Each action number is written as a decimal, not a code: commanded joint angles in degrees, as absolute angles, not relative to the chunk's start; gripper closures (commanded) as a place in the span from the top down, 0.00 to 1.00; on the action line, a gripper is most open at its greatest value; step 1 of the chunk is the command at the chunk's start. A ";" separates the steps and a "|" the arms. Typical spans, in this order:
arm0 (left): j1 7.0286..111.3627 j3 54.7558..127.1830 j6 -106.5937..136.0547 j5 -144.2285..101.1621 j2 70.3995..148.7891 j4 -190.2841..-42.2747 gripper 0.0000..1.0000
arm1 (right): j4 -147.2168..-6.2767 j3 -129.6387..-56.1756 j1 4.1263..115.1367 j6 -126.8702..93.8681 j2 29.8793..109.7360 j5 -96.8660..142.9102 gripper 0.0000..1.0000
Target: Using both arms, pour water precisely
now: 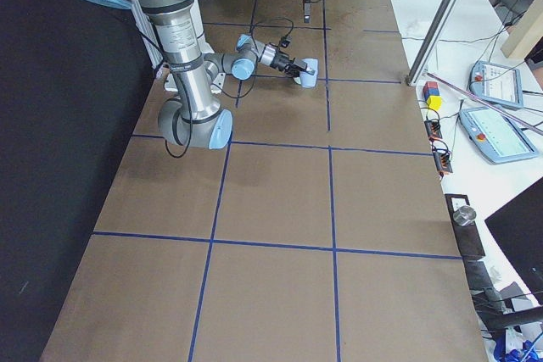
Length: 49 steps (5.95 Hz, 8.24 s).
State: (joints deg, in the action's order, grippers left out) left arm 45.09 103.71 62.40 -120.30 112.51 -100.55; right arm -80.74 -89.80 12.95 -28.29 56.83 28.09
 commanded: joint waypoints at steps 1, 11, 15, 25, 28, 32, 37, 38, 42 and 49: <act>45.09 103.71 62.40 -120.32 112.50 -100.55 1.00 | -83.30 -89.03 12.13 -25.33 56.25 24.55 0.00; 45.09 103.80 62.40 -120.32 112.59 -100.55 1.00 | -83.32 -89.38 11.78 -21.97 55.90 23.12 0.00; 45.09 103.80 62.40 -120.32 112.59 -100.55 1.00 | -82.71 -89.56 11.95 -22.94 54.06 23.20 0.00; 45.09 104.24 62.40 -120.23 112.76 -100.55 1.00 | -82.62 -116.09 23.63 -52.61 69.76 45.69 0.00; 45.09 104.24 62.40 -120.23 112.76 -100.55 1.00 | -82.62 -119.25 30.74 -66.87 78.35 52.90 0.00; 45.09 104.24 62.49 -120.15 112.76 -100.55 1.00 | -57.34 -115.97 32.96 -71.81 100.05 53.35 0.00; 45.09 104.24 62.58 -120.15 112.85 -100.55 1.00 | -34.28 -93.97 32.78 -72.68 103.10 50.11 0.00; 45.09 104.24 62.58 -120.15 112.94 -100.55 1.00 | -34.19 -92.65 32.78 -72.77 103.01 49.75 0.00; 45.09 104.24 62.58 -120.15 112.85 -100.55 1.00 | -34.19 -89.91 32.70 -76.70 102.39 49.40 0.00; 45.09 104.24 62.49 -120.15 112.50 -100.55 1.00 | -32.61 -88.95 25.31 -77.43 100.11 42.54 0.02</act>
